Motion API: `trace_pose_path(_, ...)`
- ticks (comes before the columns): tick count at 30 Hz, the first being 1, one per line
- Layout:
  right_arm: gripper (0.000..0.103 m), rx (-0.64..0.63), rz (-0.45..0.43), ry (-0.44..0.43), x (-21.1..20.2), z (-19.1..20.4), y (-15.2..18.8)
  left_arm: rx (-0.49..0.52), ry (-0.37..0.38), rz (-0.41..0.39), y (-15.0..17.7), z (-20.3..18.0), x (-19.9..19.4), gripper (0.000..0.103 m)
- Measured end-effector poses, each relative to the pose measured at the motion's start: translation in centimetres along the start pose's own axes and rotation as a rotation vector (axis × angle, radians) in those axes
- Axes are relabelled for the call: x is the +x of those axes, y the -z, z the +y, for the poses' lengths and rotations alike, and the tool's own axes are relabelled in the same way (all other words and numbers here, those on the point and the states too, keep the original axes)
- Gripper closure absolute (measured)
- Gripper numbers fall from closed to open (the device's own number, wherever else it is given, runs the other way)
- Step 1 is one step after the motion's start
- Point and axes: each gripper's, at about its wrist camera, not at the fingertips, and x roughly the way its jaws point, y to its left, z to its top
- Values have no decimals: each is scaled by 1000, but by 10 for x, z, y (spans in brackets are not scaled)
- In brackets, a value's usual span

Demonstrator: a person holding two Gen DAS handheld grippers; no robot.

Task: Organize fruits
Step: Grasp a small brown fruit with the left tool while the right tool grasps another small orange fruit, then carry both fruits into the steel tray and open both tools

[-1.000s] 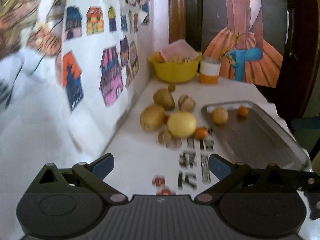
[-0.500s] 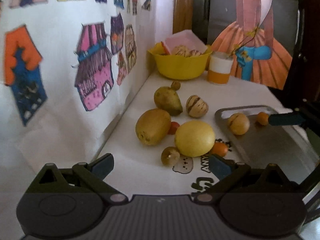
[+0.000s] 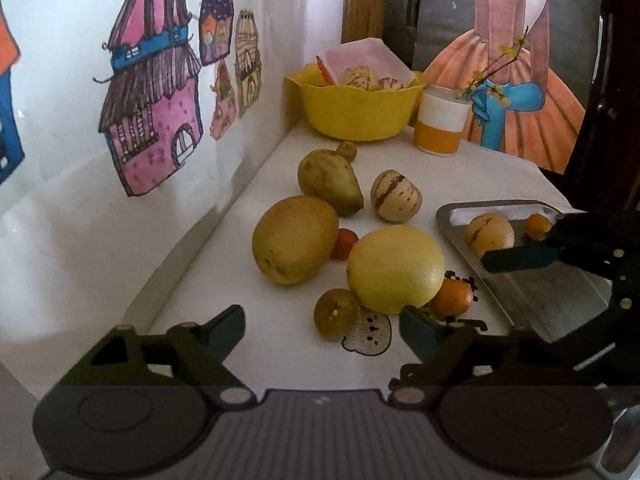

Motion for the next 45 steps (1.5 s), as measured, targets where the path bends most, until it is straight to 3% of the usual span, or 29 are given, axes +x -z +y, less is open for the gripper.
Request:
trace_pose_path(5, 53, 13, 9, -9, 7, -3, -3, -9, 30, 10, -1, 0, 5, 38)
trace_pose_path(10, 60, 48, 13, -21, 12, -6, -5, -24, 35, 9, -1, 1, 8, 49)
trace_pose_path(14, 72, 60, 11, -23, 14, -5, -5, -35, 37, 12, -2, 0, 9, 73)
trace_pose_path(15, 72, 62, 10, -20, 14, -5, -5, -44, 41, 13, -2, 1, 9, 75)
trace_pose_path(23, 72, 82, -9, -35, -2, 1, -2, -60, 31, 26, 2, -3, -5, 75)
trace_pose_path(27, 72, 108, -59, -28, -25, 6, 4, -82, 6, 55, 5, -12, -19, 75)
trace_pose_path(31, 72, 141, -86, -11, -53, 6, 16, -80, 32, 50, 11, -24, -35, 75)
trace_pose_path(38, 72, 180, -108, 84, -101, -11, 35, -33, 112, 22, 4, -65, -53, 75)
trace_pose_path(45, 72, 229, -117, 194, -130, -47, 61, 3, 161, -16, -13, -114, -40, 75)
